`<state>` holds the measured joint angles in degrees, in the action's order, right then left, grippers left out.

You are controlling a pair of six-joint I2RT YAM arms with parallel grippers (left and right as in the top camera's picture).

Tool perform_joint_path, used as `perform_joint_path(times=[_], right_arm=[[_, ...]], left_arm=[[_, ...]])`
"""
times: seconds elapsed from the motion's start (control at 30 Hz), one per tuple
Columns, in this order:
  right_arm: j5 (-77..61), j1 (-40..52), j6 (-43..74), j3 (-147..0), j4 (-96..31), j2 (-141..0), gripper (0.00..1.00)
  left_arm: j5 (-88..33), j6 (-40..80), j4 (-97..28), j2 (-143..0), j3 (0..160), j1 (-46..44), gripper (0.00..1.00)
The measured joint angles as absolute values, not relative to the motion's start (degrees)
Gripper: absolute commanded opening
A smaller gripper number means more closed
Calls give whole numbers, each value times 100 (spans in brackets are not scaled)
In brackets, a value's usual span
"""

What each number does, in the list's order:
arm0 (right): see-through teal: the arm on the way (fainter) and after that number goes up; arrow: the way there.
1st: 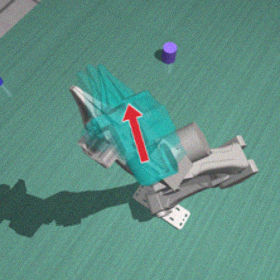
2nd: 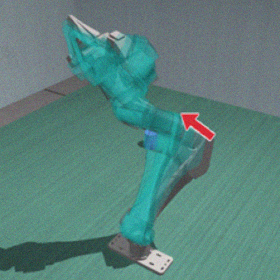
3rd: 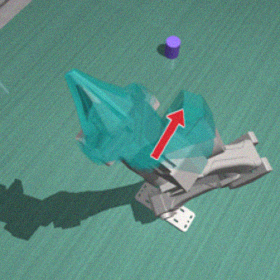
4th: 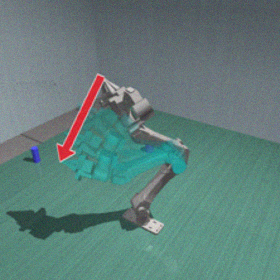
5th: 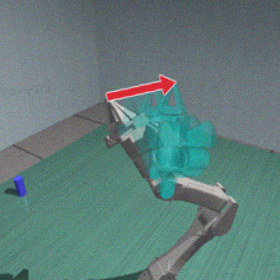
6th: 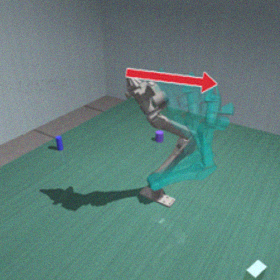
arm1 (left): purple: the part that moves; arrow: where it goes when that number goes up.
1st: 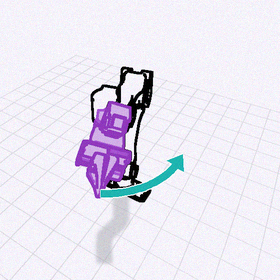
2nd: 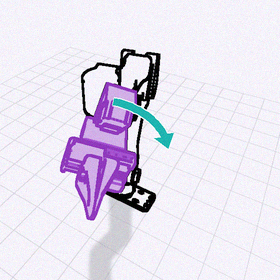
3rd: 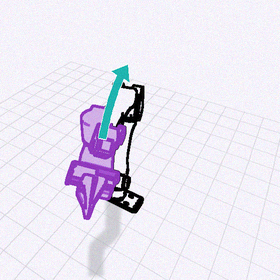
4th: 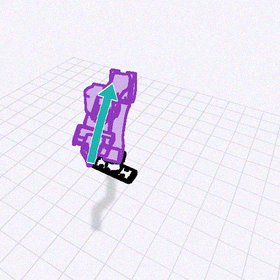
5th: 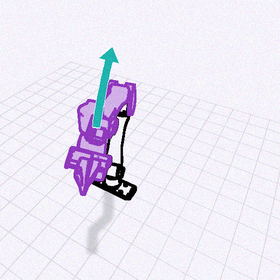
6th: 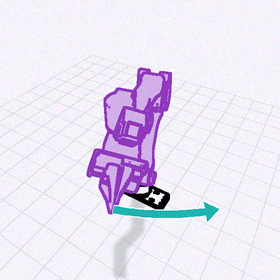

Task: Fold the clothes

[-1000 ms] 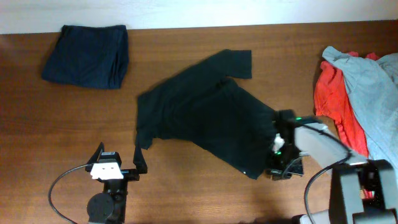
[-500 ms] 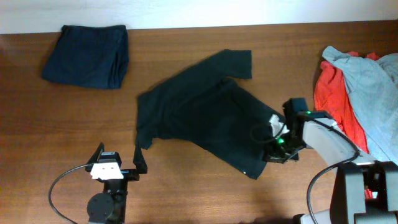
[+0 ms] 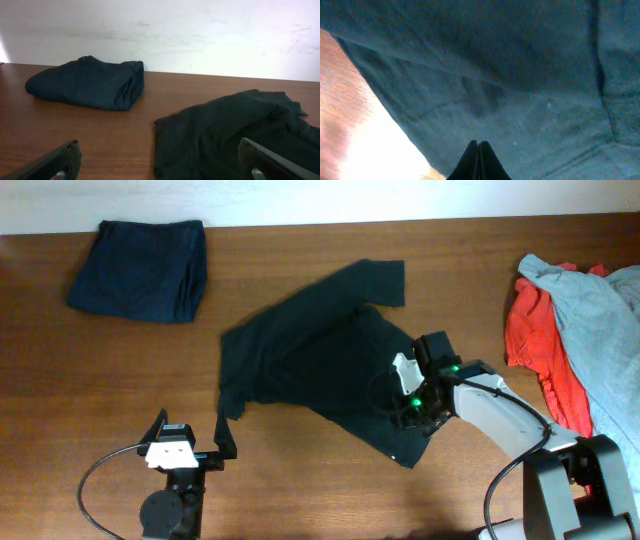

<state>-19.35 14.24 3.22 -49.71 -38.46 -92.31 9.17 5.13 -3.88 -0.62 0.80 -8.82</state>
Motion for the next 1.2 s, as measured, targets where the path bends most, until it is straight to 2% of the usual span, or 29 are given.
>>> perform_joint_path(times=[0.37, 0.53, 0.77, 1.2], right_arm=[[-1981, 1500, 379, -5127, -3870, -9963, 4], [-2036, 1450, 921, -5363, -4517, -10195, 5], [-1992, 873, 1406, -5192, -5889, -10377, 5], [-1680, 598, 1785, -5157, -6053, -10383, 5]], left_arm=[[917, 513, -388, -62, 80, -882, 99], [917, 513, -388, -62, 80, -882, 99], [917, 513, -388, -62, 80, -882, 99], [917, 513, -388, -62, 80, -882, 99]])
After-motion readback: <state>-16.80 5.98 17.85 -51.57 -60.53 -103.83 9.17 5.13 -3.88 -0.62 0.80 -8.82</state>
